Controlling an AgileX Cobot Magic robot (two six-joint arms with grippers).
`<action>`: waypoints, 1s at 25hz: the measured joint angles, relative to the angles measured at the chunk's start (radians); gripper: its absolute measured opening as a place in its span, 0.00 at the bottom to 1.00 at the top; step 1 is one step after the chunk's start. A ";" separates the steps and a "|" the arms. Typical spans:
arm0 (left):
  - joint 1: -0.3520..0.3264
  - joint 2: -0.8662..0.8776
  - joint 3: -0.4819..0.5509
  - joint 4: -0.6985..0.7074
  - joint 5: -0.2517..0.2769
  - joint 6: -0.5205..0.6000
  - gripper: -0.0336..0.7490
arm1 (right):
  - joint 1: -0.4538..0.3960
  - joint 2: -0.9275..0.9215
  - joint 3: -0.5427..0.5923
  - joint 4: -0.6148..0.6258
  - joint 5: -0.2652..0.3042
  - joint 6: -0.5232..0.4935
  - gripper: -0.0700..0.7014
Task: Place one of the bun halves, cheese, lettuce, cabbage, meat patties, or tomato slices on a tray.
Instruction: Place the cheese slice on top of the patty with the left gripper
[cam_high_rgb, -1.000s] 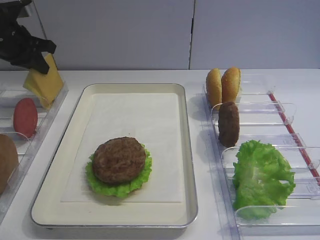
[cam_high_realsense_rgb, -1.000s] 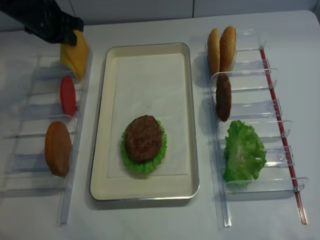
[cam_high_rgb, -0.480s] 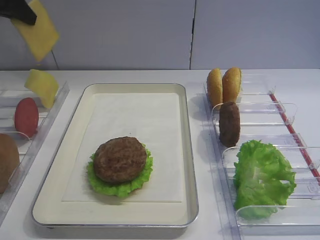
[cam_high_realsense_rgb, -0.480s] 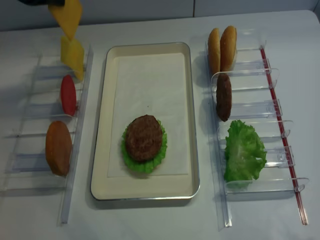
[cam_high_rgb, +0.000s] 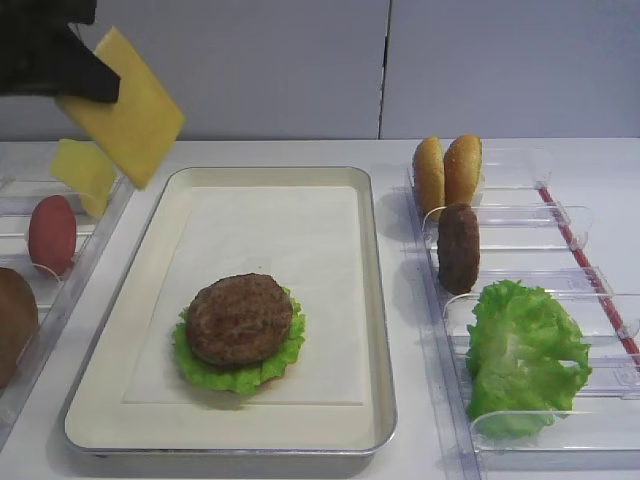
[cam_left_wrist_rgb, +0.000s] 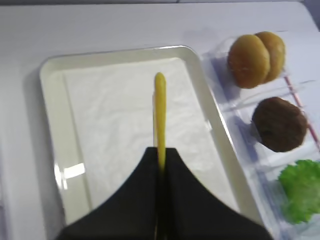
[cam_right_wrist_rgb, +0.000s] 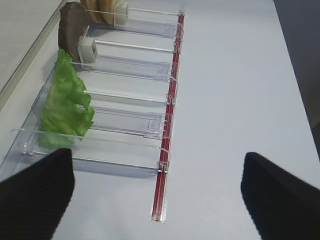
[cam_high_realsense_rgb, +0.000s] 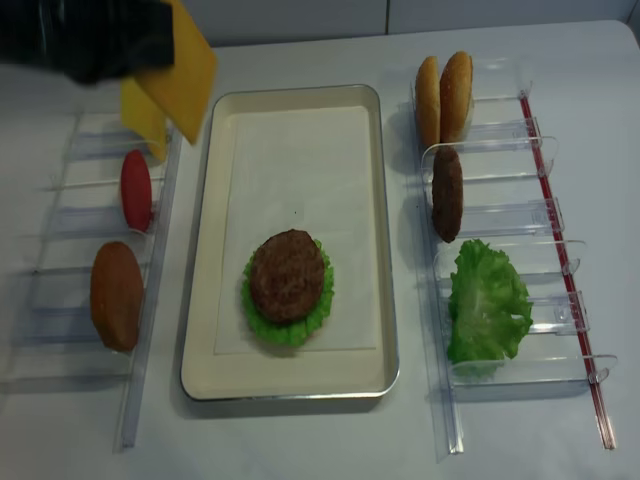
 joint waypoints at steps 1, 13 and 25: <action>-0.014 -0.039 0.055 -0.033 -0.021 0.000 0.06 | 0.000 0.000 0.000 0.000 0.000 0.000 0.99; -0.278 -0.207 0.554 -0.760 -0.344 0.365 0.06 | 0.000 0.000 0.000 0.000 0.000 0.000 0.99; -0.358 -0.064 0.640 -1.122 -0.469 0.635 0.06 | 0.000 0.000 0.000 0.000 0.000 0.000 0.99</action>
